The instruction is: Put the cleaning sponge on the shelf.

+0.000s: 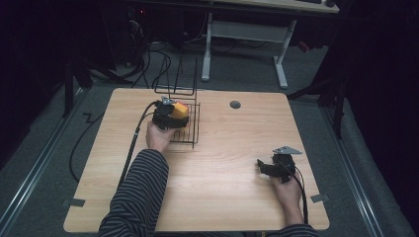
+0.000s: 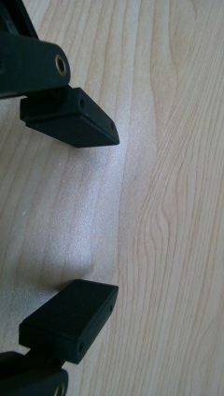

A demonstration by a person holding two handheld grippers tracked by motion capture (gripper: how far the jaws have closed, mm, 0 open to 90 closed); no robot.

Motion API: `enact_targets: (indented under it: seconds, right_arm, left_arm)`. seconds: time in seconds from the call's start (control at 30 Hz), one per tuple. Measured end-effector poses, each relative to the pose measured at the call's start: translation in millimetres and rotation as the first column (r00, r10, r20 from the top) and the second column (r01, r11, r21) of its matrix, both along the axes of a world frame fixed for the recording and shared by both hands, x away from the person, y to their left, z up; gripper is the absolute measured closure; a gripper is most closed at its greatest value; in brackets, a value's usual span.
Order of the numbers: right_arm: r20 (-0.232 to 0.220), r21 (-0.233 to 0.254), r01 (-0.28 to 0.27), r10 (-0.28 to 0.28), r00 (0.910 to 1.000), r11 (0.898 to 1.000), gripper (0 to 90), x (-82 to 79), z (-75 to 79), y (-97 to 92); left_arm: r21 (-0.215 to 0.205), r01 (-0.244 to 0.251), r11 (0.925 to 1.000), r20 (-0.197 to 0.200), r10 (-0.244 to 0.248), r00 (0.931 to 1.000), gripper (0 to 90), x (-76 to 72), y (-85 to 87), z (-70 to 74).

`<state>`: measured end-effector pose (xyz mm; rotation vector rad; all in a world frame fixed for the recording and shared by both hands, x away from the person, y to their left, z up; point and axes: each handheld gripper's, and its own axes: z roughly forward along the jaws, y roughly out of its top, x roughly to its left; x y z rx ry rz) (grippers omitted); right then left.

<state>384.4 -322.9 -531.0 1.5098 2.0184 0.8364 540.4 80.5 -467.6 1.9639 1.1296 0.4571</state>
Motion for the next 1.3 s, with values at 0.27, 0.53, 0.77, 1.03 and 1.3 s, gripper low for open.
enact_targets:
  seconds: [0.27, 0.53, 0.77, 1.03, 1.3]
  right_arm:
    - [0.000, -0.001, -0.001, 0.001, 1.0000, 1.000, 23.7, 0.0, 0.0, -0.1]
    - [0.000, 0.000, -0.002, 0.002, 1.0000, 1.000, 23.7, 0.0, 0.0, -0.2]
    - [-0.001, 0.000, -0.002, 0.002, 1.0000, 1.000, 23.7, 0.0, 0.0, -0.2]
    - [0.001, -0.002, -0.004, 0.004, 1.0000, 1.000, 23.7, 0.0, -0.1, -0.4]
    - [0.000, -0.001, -0.003, 0.003, 1.0000, 1.000, 23.7, 0.0, 0.0, -0.4]
  left_arm:
    - [-0.013, -0.008, 0.9999, -0.017, 0.008, 0.9998, 3.4, 1.2, 2.2, -0.6]
    - [-0.022, 0.035, 0.9992, -0.030, -0.035, 0.9989, 0.0, -3.2, 4.1, 1.6]
    - [-0.020, 0.058, 0.9981, -0.037, -0.059, 0.9976, 0.0, -10.0, 11.5, 5.6]
    - [-0.013, 0.074, 0.9972, -0.033, -0.074, 0.9967, 0.0, -24.2, 23.1, 10.0]
    - [-0.031, 0.058, 0.9978, -0.011, -0.058, 0.9982, 0.0, -36.5, 29.2, 13.7]
